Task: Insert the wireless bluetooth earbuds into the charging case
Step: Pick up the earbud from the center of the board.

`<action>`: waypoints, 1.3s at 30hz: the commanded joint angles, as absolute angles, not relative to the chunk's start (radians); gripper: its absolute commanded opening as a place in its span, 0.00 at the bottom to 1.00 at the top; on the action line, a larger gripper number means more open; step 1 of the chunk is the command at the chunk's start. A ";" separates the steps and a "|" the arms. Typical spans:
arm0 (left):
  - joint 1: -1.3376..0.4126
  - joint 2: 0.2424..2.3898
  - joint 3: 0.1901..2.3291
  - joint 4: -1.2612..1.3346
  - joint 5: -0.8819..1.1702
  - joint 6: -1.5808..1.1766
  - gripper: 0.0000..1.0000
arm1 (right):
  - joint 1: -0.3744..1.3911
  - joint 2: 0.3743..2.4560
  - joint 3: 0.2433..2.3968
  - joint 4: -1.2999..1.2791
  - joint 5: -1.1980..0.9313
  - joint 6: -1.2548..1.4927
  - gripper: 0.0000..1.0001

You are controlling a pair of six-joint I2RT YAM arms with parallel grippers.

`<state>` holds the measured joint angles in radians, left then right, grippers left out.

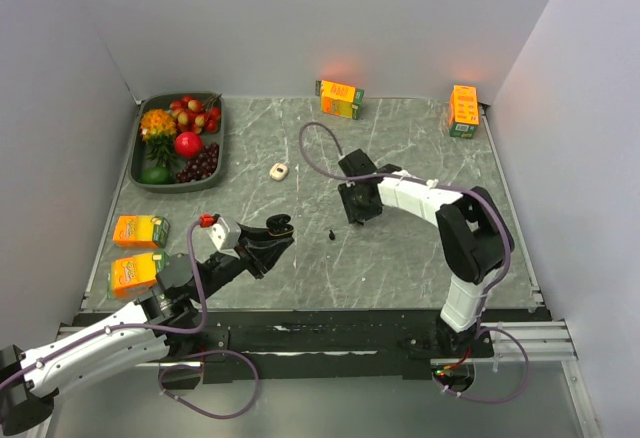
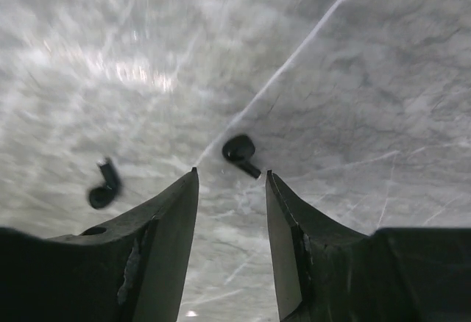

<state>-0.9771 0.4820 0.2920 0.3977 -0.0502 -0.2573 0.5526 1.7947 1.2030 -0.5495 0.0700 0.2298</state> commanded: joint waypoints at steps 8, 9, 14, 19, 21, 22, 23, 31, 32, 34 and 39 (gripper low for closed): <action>-0.986 0.459 0.322 0.422 -0.037 -0.268 0.01 | 0.641 1.867 1.244 -0.540 0.205 0.095 0.51; -0.988 0.459 0.321 0.422 -0.038 -0.268 0.01 | 0.641 1.871 1.252 -0.541 0.210 0.092 0.51; -0.991 0.457 0.322 0.416 -0.044 -0.267 0.01 | 0.644 1.891 1.264 -0.537 0.238 0.091 0.50; -0.992 0.462 0.321 0.422 -0.048 -0.264 0.01 | 0.644 1.885 1.273 -0.526 0.262 0.091 0.50; -0.992 0.465 0.321 0.425 -0.048 -0.265 0.01 | 0.644 1.911 1.287 -0.540 0.268 0.094 0.50; -0.992 0.469 0.321 0.423 -0.046 -0.267 0.01 | 0.641 1.923 1.305 -0.563 0.267 0.098 0.49; -0.992 0.471 0.324 0.419 -0.045 -0.265 0.01 | 0.643 1.937 1.311 -0.569 0.261 0.110 0.49; -0.997 0.451 0.319 0.413 -0.055 -0.267 0.01 | 0.637 1.944 1.299 -0.595 0.190 0.199 0.40; -0.997 0.453 0.321 0.413 -0.055 -0.268 0.01 | 0.637 1.936 1.295 -0.595 0.181 0.209 0.39; -0.999 0.457 0.324 0.411 -0.052 -0.271 0.01 | 0.634 1.930 1.286 -0.606 0.154 0.251 0.31; -1.000 0.457 0.321 0.419 -0.051 -0.272 0.01 | 0.617 1.921 1.261 -0.615 0.077 0.363 0.08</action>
<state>-0.9936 0.4618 0.2920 0.3759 -0.0502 -0.2573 0.6323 1.9213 1.2842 -0.5701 0.1783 0.2451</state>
